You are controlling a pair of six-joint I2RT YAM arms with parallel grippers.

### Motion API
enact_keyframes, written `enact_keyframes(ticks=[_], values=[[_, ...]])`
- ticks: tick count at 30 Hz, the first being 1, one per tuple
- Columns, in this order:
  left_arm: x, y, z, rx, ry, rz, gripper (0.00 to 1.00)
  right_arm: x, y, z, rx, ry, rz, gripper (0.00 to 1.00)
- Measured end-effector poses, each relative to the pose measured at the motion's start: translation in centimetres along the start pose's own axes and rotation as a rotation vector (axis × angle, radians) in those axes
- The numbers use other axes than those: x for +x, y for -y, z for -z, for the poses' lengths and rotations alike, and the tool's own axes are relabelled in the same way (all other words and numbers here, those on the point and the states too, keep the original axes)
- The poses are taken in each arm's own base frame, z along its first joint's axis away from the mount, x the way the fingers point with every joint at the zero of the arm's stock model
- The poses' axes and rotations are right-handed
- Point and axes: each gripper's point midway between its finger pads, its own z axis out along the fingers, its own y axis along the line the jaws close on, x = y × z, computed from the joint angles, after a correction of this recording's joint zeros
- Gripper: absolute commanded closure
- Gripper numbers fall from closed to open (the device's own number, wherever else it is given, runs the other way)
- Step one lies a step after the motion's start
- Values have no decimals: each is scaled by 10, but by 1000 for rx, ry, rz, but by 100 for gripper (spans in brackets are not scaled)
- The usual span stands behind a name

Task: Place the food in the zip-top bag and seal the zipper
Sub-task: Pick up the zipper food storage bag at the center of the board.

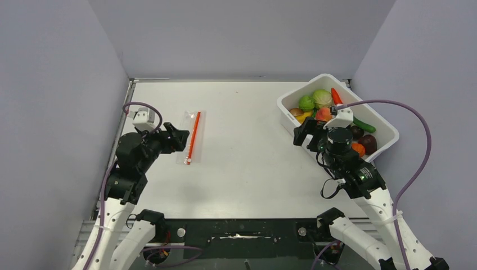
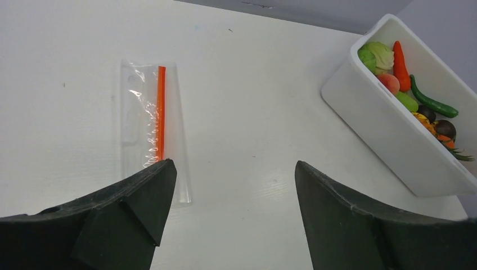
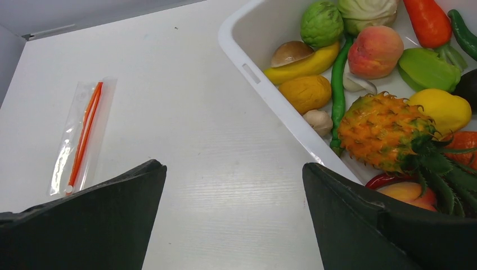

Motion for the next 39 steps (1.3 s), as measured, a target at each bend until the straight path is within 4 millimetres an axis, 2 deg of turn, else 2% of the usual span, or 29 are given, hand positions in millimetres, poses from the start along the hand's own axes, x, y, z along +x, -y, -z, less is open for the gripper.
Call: enact_keyframes(ticks=[4,9,16,20,27,28,30,31,35,39], values=[[-1,-2,0,-12,4,0,22,-1,0,1,-2,5,-2,2],[7,-11,-10,-53,-30,4,22,-1,0,1,-2,6,-5,2],[38,-47,-37,-227,-144,55,23,-1,0,1,-3,6,-5,2],[70,-71,-51,-344,-262,74,34,-3,0,3,-6,12,-3,2],[122,-99,-64,-463,-472,62,41,-12,-4,10,-38,52,-13,2],[128,-102,-66,-475,-492,60,45,-13,-4,11,-43,57,-15,2],[139,-108,-70,-500,-532,58,66,-14,-6,13,-54,63,-18,2],[143,-110,-72,-512,-546,58,70,-13,-6,13,-58,63,-19,2],[161,-125,-89,-583,-614,38,68,-11,-8,12,-73,61,-19,2],[183,-135,-108,-627,-691,11,57,-11,-12,13,-95,62,-21,2]])
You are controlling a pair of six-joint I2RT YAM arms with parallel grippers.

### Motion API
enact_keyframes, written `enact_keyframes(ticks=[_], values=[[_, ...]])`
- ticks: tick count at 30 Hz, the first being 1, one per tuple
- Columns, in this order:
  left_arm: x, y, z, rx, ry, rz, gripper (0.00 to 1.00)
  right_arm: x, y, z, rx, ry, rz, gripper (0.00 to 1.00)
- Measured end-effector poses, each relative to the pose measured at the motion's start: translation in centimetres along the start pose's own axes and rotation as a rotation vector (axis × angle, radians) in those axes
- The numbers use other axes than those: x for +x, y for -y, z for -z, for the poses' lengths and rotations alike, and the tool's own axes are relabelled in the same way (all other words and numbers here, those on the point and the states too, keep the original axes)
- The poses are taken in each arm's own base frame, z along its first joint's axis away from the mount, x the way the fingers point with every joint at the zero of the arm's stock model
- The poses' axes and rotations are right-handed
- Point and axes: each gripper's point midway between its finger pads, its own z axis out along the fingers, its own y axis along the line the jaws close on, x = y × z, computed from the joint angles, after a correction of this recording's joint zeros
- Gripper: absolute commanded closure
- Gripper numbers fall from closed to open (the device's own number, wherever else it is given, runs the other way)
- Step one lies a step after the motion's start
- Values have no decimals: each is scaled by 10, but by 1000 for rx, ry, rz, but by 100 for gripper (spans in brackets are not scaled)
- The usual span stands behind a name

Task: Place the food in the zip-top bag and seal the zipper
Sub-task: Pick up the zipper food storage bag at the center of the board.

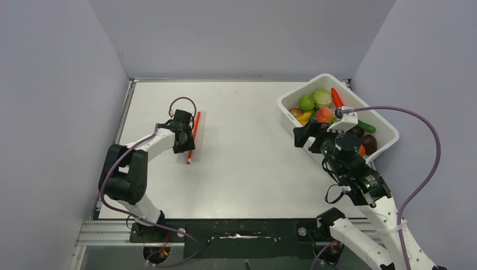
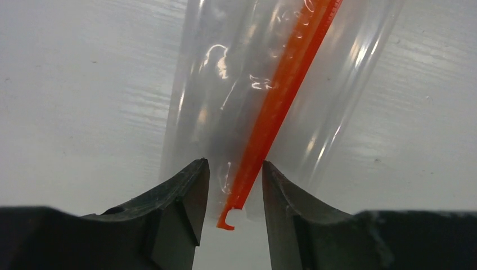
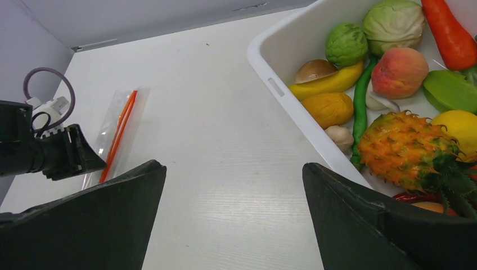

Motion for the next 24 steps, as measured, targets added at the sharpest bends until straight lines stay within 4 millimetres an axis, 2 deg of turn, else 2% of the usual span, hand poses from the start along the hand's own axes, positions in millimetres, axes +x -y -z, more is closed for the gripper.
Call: enact_keyframes(ticks=[5,9,11,13,16,20,24], values=[[6,15,-15,-15,-27,-44,51,0,-4,1,-22,-2,2,2],[0,22,-24,-37,-15,-59,53,-1,-4,2,-28,1,8,2],[-8,25,-27,-53,3,-62,64,-2,-4,3,-30,5,13,2],[-15,28,-30,-71,23,-62,80,-2,-4,4,-33,6,17,2],[-16,31,-30,-91,42,-76,100,-2,-5,5,-37,7,21,2],[-12,38,-25,-98,52,-113,100,-3,-6,7,-50,13,19,2],[-8,51,-12,-63,60,-142,100,2,-14,6,-96,-1,6,2]])
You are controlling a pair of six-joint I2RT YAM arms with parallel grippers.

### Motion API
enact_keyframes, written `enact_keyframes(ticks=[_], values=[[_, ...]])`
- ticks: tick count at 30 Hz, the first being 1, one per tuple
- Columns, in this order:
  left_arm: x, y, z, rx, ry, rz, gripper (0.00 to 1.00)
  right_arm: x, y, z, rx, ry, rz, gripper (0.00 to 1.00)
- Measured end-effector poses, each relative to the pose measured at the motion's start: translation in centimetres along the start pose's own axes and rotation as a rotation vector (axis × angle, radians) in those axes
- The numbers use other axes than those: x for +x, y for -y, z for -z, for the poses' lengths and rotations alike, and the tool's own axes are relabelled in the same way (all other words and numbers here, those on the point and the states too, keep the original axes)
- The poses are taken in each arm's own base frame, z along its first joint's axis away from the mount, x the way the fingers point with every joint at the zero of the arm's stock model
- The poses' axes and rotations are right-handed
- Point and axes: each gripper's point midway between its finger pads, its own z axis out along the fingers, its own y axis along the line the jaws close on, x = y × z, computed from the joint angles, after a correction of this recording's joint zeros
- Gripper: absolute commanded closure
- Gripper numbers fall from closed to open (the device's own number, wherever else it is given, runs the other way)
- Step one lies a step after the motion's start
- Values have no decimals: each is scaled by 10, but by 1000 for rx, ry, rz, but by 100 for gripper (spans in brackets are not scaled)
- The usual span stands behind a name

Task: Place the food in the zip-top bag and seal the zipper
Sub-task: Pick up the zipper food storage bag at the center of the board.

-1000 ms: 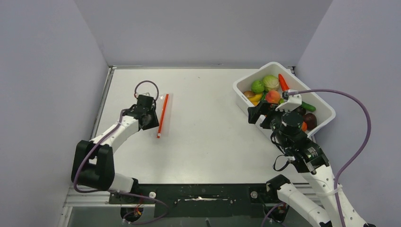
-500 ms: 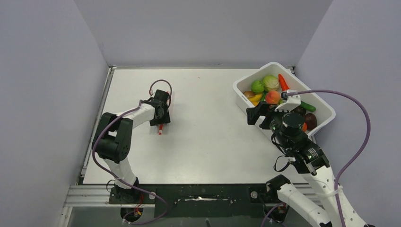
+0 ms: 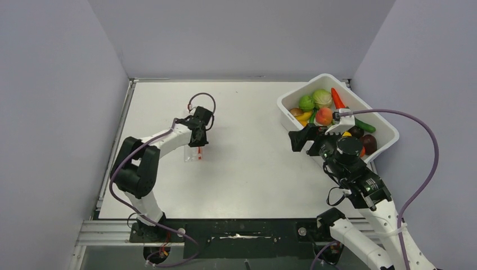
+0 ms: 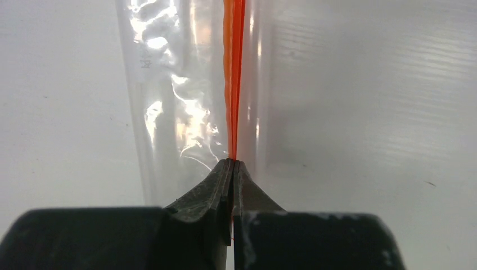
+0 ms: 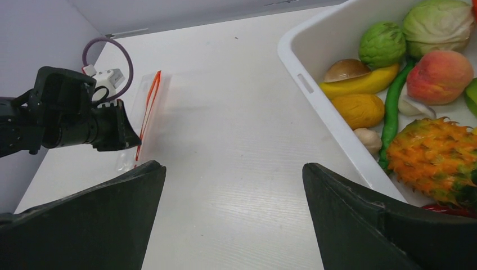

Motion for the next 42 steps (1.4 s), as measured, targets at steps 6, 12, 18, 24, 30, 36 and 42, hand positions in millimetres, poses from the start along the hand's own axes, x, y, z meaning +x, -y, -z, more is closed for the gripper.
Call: enact_keyframes(ticks=[6,12,18,24,30,36,42], values=[[-23,21,55,182,96,43,100,23,-17,-11,-85,-87,-61,0],[-46,35,127,444,242,155,100,39,-35,-27,-144,-164,-113,5],[-45,48,162,637,279,232,100,61,-57,-41,-212,-238,-177,11],[-36,65,176,801,244,275,100,97,-90,-51,-275,-343,-177,23],[-20,80,185,940,181,297,100,133,-117,-60,-299,-423,-135,47],[-7,89,191,1035,143,281,100,145,-131,-75,-290,-439,-144,56],[0,93,192,1074,114,291,100,142,-157,-90,-358,-428,-170,39]])
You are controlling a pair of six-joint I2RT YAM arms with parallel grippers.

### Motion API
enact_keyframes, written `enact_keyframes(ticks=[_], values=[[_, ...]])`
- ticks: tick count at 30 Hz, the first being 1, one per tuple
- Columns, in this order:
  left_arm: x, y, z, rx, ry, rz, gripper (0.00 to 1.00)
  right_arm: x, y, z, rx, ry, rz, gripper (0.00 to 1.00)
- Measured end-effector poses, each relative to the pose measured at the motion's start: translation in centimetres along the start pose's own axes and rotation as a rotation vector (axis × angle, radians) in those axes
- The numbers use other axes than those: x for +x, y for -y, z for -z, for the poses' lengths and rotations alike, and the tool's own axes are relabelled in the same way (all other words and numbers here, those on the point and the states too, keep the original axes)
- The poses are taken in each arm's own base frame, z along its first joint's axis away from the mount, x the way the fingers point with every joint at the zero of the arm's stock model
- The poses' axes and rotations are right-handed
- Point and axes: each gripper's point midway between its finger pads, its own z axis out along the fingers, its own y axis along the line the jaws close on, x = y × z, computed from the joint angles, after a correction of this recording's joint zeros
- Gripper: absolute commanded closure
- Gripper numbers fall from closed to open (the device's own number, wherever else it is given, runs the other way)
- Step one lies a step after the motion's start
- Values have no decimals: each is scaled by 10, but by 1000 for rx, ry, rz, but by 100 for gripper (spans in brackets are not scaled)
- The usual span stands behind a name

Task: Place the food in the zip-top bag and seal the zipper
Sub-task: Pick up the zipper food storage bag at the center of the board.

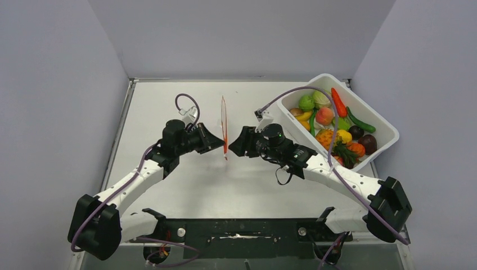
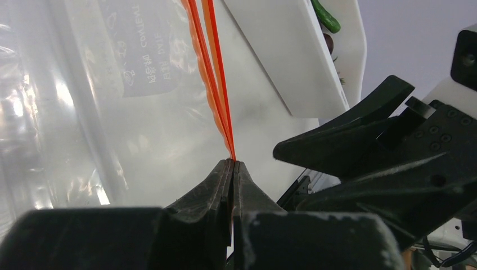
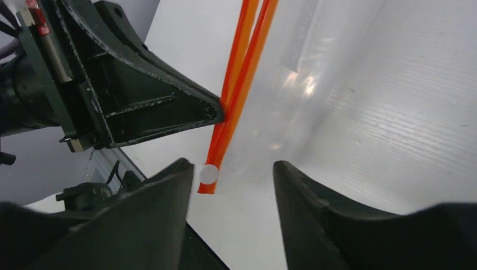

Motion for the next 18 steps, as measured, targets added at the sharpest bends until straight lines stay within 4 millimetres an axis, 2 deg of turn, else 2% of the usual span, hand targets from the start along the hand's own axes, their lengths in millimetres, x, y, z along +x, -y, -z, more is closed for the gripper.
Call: enact_keyframes(ticks=[2,5,9,11,14,18], values=[[-1,2,0,10,4,-1,100,7,-9,-5,-38,-24,13,32],[-2,4,0,15,4,-4,100,21,-22,-11,-86,-61,58,28],[-5,7,-2,16,-1,-7,100,32,-37,-19,-99,-97,128,30],[-10,12,-3,24,5,-11,100,31,-41,-22,-89,-98,156,37],[-16,20,-2,38,16,-16,100,25,-37,-25,-51,-76,188,58],[-19,25,-2,46,20,-2,99,20,-25,-26,11,-48,221,91]])
